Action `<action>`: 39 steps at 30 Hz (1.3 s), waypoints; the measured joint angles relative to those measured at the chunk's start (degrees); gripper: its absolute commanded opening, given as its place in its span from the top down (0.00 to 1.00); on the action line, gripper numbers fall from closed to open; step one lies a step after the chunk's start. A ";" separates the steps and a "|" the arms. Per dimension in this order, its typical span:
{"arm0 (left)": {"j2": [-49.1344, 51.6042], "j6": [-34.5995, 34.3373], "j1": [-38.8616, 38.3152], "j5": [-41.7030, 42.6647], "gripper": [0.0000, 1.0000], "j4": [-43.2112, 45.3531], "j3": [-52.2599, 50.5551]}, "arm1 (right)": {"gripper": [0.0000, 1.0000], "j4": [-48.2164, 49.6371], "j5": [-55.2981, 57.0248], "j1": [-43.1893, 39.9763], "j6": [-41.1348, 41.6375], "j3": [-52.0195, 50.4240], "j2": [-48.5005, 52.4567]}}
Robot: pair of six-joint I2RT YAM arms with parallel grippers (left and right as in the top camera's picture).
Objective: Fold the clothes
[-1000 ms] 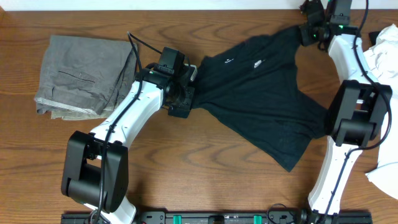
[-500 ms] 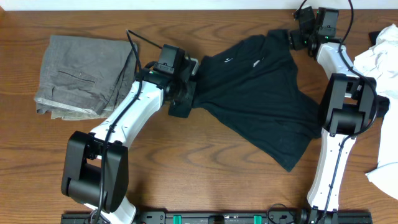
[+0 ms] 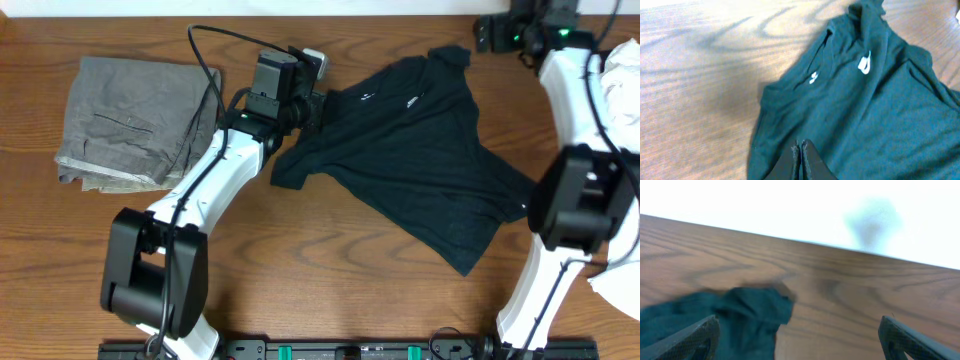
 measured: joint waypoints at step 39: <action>20.94 -1.33 -1.20 -1.64 0.94 27.71 2.27 | 0.01 -10.38 -0.11 0.00 1.11 0.52 -1.73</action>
